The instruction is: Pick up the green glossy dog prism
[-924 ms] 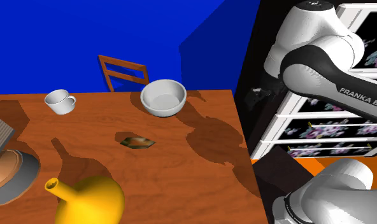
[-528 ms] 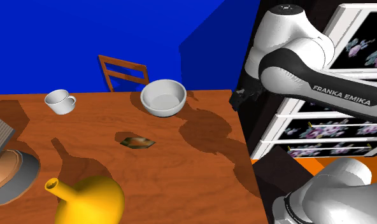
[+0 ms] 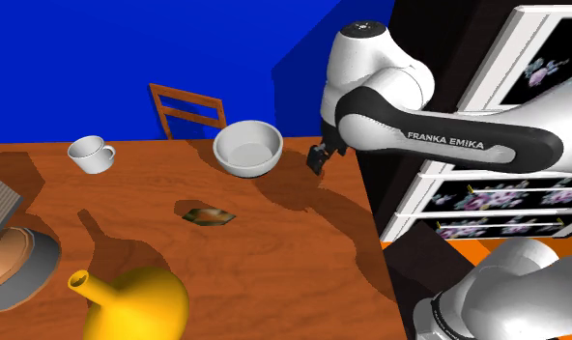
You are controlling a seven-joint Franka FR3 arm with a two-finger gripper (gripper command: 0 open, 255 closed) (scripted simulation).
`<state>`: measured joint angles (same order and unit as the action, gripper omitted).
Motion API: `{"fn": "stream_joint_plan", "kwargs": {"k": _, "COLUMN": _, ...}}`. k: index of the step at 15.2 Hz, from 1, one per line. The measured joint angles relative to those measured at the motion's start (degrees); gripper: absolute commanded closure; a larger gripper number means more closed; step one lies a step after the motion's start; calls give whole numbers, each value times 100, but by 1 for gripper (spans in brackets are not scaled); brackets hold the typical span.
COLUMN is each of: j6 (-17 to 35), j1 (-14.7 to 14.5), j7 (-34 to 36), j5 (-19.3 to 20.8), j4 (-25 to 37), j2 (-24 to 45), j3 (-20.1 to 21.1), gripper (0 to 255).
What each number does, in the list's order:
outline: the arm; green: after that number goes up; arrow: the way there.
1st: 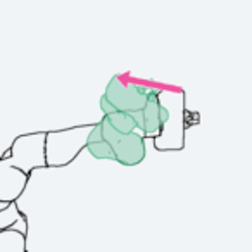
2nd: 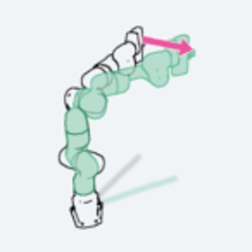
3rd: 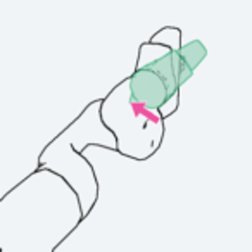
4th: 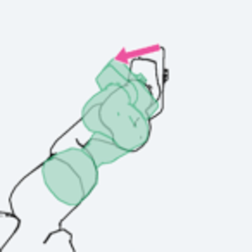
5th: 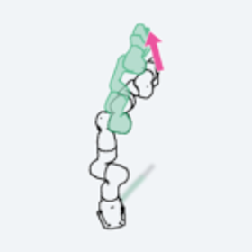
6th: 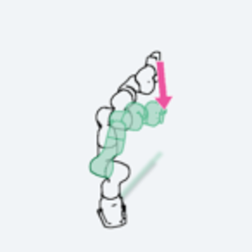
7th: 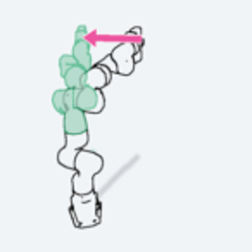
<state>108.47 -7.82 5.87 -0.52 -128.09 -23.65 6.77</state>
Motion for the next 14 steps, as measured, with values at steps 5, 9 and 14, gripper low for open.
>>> {"fn": "stream_joint_plan", "kwargs": {"k": 5, "j6": 272, "j1": -253, "j7": -113, "j5": 20, "j4": 594, "j2": 887, "j3": 311, "gripper": 0}}
{"fn": "stream_joint_plan", "kwargs": {"k": 9, "j6": 395, "j1": -438, "j7": -220, "j5": 100, "j4": 1110, "j2": 1547, "j3": 538, "gripper": 0}}
{"fn": "stream_joint_plan", "kwargs": {"k": 14, "j6": 461, "j1": -700, "j7": -288, "j5": 293, "j4": 1866, "j2": 2413, "j3": 838, "gripper": 0}}
